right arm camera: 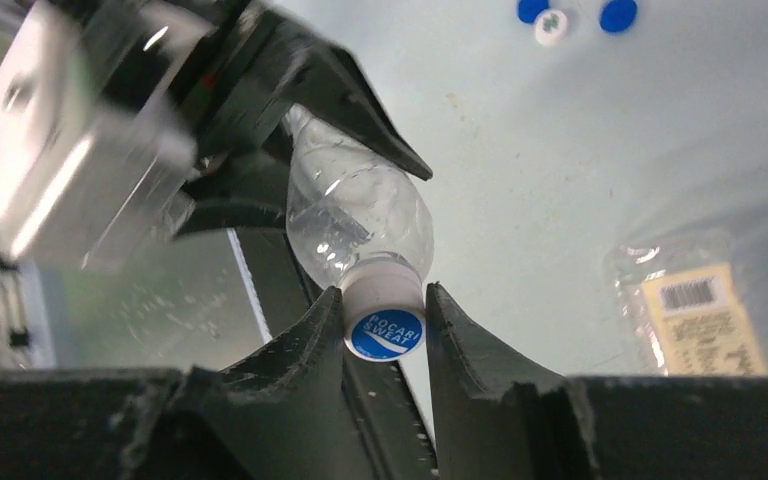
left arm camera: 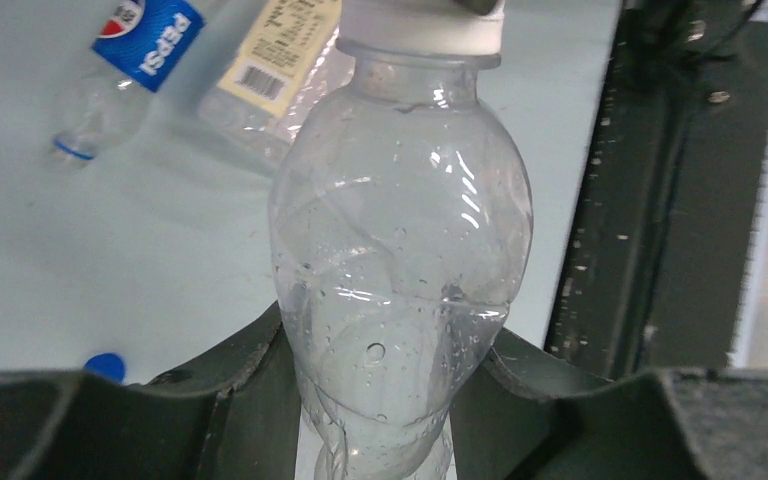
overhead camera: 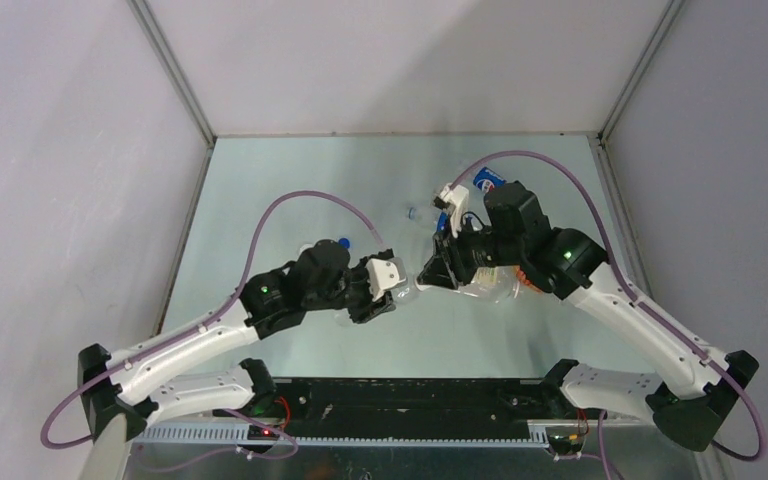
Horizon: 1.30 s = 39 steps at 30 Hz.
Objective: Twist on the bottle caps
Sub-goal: Screw the bottle cap onto the plastic bottle.
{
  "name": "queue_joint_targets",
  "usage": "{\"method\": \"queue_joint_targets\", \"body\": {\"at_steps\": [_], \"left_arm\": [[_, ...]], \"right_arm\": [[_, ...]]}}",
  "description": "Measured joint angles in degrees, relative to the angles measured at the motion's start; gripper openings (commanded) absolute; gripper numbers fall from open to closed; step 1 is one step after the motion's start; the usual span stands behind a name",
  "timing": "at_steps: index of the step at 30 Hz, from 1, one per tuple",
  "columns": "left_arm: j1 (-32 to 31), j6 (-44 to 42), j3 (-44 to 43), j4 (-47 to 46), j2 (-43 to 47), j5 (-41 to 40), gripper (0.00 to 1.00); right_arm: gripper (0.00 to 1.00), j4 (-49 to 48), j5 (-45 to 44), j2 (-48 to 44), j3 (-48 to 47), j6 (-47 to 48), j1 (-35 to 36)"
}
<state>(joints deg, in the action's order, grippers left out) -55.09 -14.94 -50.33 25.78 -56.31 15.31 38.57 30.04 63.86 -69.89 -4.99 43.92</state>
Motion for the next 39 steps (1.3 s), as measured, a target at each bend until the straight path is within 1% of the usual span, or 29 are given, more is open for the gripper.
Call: {"method": "queue_joint_targets", "body": {"at_steps": [1, 3, 4, 5, 6, 9, 11, 13, 16, 20, 25, 27, 28, 29, 30, 31, 32, 33, 34, 35, 36, 37, 38, 39], "left_arm": [[-0.9, -0.3, 0.7, -0.9, 0.1, -2.7, 0.01], [-2.2, -0.6, 1.9, -2.8, 0.3, -6.1, 0.0], [-2.7, -0.6, 2.7, -4.3, 0.5, -7.6, 0.0], [-3.0, -0.5, 3.3, -5.6, 0.6, -8.5, 0.0], [-3.3, -0.5, 4.2, -7.6, 0.9, -9.6, 0.0], [-3.6, 0.1, 6.0, -13.8, 1.6, -11.7, 0.0], [-3.6, 0.7, 6.6, -17.5, 1.9, -12.5, 0.0], [-3.6, 1.4, 6.6, -21.0, 1.9, -13.2, 0.0], [-3.6, 2.1, 6.6, -25.1, 1.7, -13.4, 0.0], [-3.6, 3.1, 6.6, -28.5, 0.8, -13.2, 0.01], [-3.6, 4.5, 6.6, -30.3, -0.4, -12.7, 0.01], [-3.6, 4.9, 6.6, -31.3, -0.7, -12.3, 0.0], [-3.6, 5.1, 6.6, -31.5, -0.8, -12.1, 0.0], [-3.6, 5.5, 6.6, -31.7, -0.8, -12.1, 0.0], [-3.6, 5.7, 6.6, -31.7, -0.8, -12.1, 0.0], [-3.5, 6.0, 6.6, -31.7, -0.9, -12.1, 0.01], [-3.5, 6.2, 6.6, -31.8, -1.0, -12.1, 0.03], [-3.5, 6.6, 6.7, -31.9, -1.1, -12.2, 0.05], [-3.5, 7.1, 6.9, -32.1, -1.2, -12.2, 0.12], [-3.5, 7.5, 7.2, -32.4, -1.2, -12.3, 0.17], [-3.5, 7.8, 7.4, -32.6, -1.2, -12.4, 0.28], [-3.5, 8.2, 7.6, -32.8, -1.3, -12.5, 0.34], [-3.5, 8.6, 7.8, -33.3, -1.3, -12.7, 0.46], [-3.5, 9.0, 8.1, -33.8, -1.3, -12.9, 0.66]], "right_arm": [[0.0, -0.2, -1.6, 0.3, 0.0, -3.5, 0.0], [0.14, -0.4, -4.2, 0.6, 0.0, -8.9, 0.0], [0.31, -0.6, -5.6, 0.5, 0.0, -11.5, 0.0], [0.37, -0.9, -6.7, 0.3, 0.0, -13.2, -0.1], [0.49, -1.3, -8.1, -0.1, 0.0, -15.1, -0.1], [0.64, -2.5, -12.1, -2.5, 0.2, -18.5, 0.0], [0.68, -3.7, -14.9, -5.3, 0.5, -19.4, 0.0], [0.7, -5.2, -16.5, -7.2, 1.0, -20.0, 0.2], [0.71, -8.5, -18.4, -9.7, 3.0, -20.7, 0.6], [0.7, -13.6, -20.1, -10.5, 6.4, -22.1, 1.4], [0.62, -17.4, -21.7, -9.5, 7.9, -23.1, 2.8], [0.55, -18.8, -22.6, -9.1, 8.0, -23.1, 3.3], [0.47, -19.3, -22.8, -9.1, 8.0, -23.1, 3.4], [0.43, -20.1, -23.0, -9.0, 8.2, -23.1, 3.5], [0.33, -20.8, -23.0, -9.0, 8.4, -23.3, 3.6], [0.29, -21.6, -23.3, -9.0, 8.6, -23.3, 3.8], [0.2, -22.1, -23.7, -9.0, 8.7, -23.0, 3.8], [0.16, -22.5, -24.0, -9.0, 8.9, -22.8, 3.8], [0.08, -22.7, -24.2, -9.0, 9.1, -22.7, 3.8], [0.03, -22.9, -24.1, -8.9, 9.3, -22.7, 3.8], [0.0, -22.9, -24.2, -8.8, 9.4, -22.6, 3.8], [0.0, -22.9, -24.3, -8.8, 9.5, -22.6, 3.8], [0.0, -23.0, -24.2, -8.7, 9.6, -22.5, 3.8], [0.0, -23.0, -24.2, -8.7, 9.6, -22.4, 3.8]]}}
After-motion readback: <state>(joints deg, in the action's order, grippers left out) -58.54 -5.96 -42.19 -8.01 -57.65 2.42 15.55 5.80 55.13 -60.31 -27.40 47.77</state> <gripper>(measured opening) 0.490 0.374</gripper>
